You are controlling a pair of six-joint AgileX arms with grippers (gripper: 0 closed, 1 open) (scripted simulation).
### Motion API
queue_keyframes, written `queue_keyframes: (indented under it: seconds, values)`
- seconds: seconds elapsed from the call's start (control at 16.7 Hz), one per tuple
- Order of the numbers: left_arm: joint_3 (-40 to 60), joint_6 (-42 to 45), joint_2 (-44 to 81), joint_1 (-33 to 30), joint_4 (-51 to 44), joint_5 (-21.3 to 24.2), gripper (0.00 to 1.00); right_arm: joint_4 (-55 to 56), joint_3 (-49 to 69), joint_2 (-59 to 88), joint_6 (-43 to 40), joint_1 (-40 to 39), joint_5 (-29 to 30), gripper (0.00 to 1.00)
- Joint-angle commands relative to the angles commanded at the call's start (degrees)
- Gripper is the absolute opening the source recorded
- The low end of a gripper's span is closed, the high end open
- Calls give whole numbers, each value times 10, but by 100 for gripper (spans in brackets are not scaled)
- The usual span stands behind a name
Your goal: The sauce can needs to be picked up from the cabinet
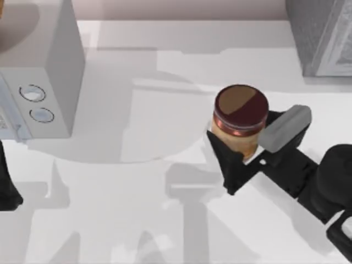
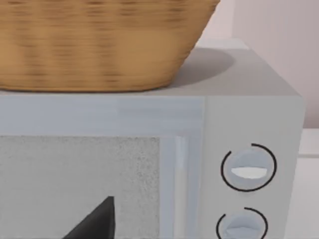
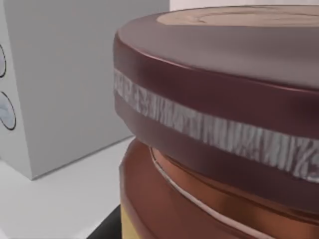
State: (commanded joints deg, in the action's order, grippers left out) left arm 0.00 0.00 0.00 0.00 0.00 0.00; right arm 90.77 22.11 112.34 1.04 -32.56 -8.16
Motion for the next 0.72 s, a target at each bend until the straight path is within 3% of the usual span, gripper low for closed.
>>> queue_keyframes:
  seconds: [0.72]
  values:
    - [0, 0, 0, 0, 0, 0, 100, 31, 40, 75, -2, -16, 1, 0]
